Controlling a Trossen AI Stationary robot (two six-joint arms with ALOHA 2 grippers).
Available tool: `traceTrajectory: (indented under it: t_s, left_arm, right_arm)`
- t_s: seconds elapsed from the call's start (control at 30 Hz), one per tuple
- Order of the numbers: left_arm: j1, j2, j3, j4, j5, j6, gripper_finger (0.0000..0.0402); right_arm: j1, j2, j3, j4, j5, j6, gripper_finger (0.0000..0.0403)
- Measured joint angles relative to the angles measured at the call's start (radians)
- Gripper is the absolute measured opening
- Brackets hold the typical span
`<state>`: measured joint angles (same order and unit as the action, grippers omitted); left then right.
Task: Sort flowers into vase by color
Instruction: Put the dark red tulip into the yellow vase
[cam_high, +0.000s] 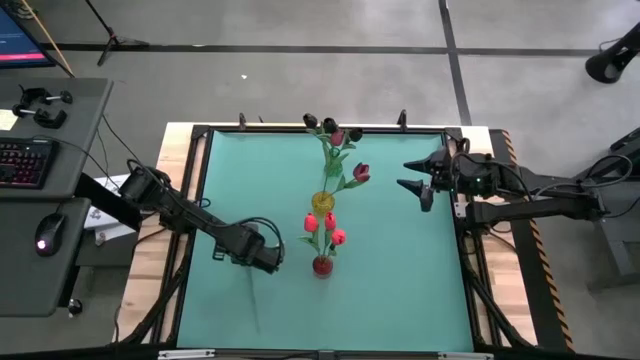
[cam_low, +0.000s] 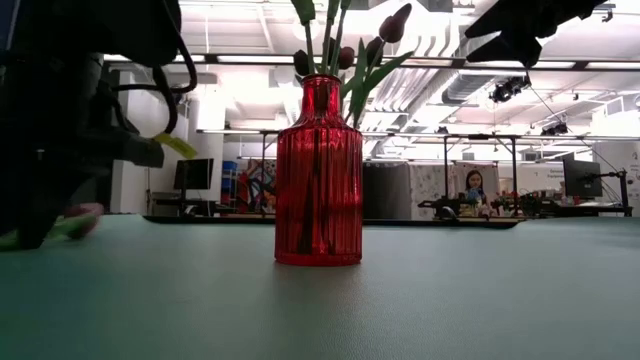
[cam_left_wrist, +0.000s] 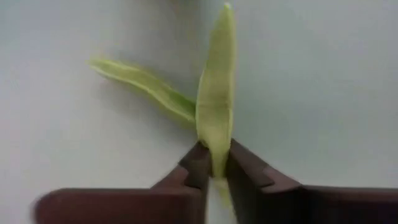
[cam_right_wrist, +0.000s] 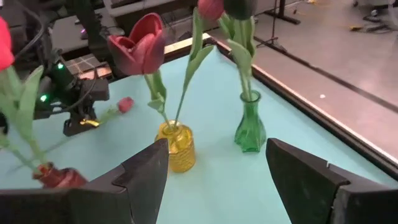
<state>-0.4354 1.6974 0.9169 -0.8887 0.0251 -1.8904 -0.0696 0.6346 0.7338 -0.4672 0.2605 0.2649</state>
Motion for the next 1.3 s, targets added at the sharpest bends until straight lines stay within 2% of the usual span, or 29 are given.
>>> traceTrajectory:
  t_s: [0.07,0.17,0.33,0.4,0.53,0.6,0.67,0.73,0.83,0.93,1.03,1.17,1.3]
  left_arm:
    - [-0.003,-0.02,-0.003,-0.001,-0.011,-0.009,0.0015]
    - [-0.004,-0.084,-0.003,-0.022,-0.056,0.008,0.0012]
    - [-0.002,-0.292,0.001,-0.111,-0.254,-0.005,0.0003]
    - [0.0,-0.391,0.012,-0.14,-0.405,0.0,0.0002]
    - [0.022,-0.57,0.051,-0.127,-0.814,0.118,0.0001]
    - [0.053,-0.632,0.06,-0.046,-0.99,0.278,0.0001]
    - [0.107,-0.672,0.063,0.121,-1.08,0.531,0.0001]
    - [0.182,-0.683,0.063,0.346,-1.063,0.833,0.0001]
    - [0.284,-0.642,0.063,0.723,-0.913,1.287,0.0]
    - [0.353,-0.588,0.063,0.989,-0.852,1.558,0.0]
    - [0.416,-0.549,0.063,1.097,-0.761,1.632,0.0]
    - [0.478,-0.464,0.064,1.113,-0.565,1.56,0.0]
    - [0.488,-0.388,0.063,1.148,-0.532,1.543,0.0]
  right_arm:
    - [0.0,0.0,0.0,-0.004,-0.022,0.0,0.0259]
    - [0.0,0.0,0.0,-0.005,-0.046,0.0,0.0259]
    - [0.0,0.0,0.0,-0.002,-0.067,0.0,0.0259]
    - [0.0,0.0,0.0,0.005,-0.073,0.0,0.0259]
    - [0.0,0.0,0.0,0.036,-0.074,-0.001,0.0259]
    - [0.0,0.0,0.0,0.055,-0.074,-0.002,0.0259]
    - [0.0,0.0,0.0,0.072,-0.074,-0.003,0.0259]
    - [0.0,0.0,0.0,0.089,-0.074,-0.003,0.0259]
    - [0.0,0.0,0.0,0.097,-0.074,-0.003,0.0259]
    - [0.0,0.0,0.0,0.099,-0.074,0.007,0.0259]
    - [0.0,0.0,0.0,0.099,-0.073,0.008,0.0259]
    - [0.0,0.0,0.0,0.099,-0.073,0.006,0.0259]
    - [0.0,0.0,0.0,0.099,-0.073,0.006,0.0259]
